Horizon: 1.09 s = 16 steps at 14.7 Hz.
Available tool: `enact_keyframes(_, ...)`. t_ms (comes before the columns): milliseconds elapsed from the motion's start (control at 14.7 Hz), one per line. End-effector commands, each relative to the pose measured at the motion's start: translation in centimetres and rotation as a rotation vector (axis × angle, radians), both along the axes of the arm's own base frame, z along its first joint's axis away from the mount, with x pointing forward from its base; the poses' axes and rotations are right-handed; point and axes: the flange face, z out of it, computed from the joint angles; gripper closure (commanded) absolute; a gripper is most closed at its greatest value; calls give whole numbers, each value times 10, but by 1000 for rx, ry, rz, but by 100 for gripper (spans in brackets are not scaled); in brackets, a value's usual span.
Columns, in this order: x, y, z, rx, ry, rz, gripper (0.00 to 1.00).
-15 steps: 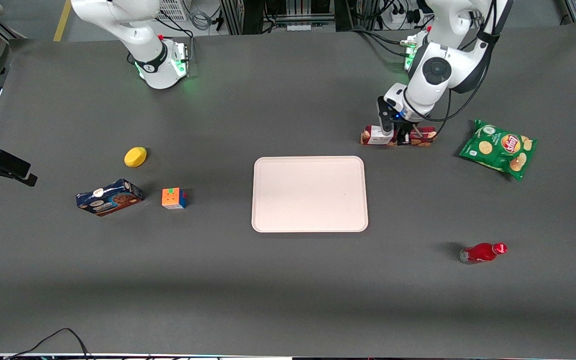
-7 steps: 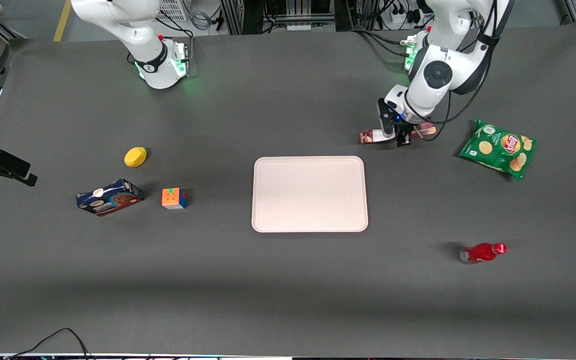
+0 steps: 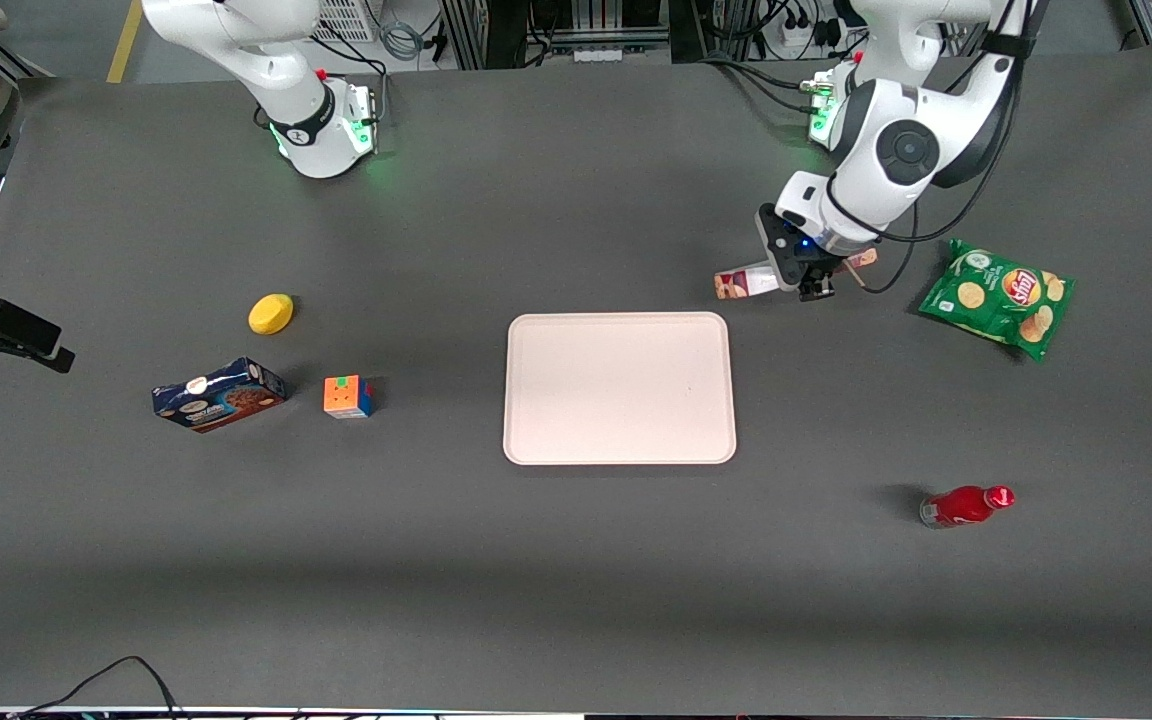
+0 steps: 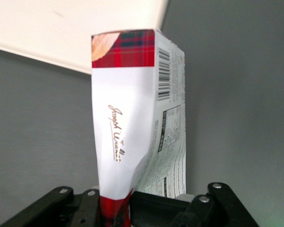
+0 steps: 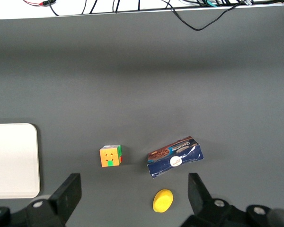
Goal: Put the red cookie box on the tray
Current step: 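Lift the cookie box upright and carry it over the white tray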
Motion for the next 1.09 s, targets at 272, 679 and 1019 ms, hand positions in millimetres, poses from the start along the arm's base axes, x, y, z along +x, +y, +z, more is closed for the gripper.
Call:
enact_keyframes(272,66,-49,100,-112,-60,553,100)
enact_keyframes(679,79,-100,105,-82,-161,890,100)
enact_keyframes(1019,81,-138,57,-21,-207,1059,100)
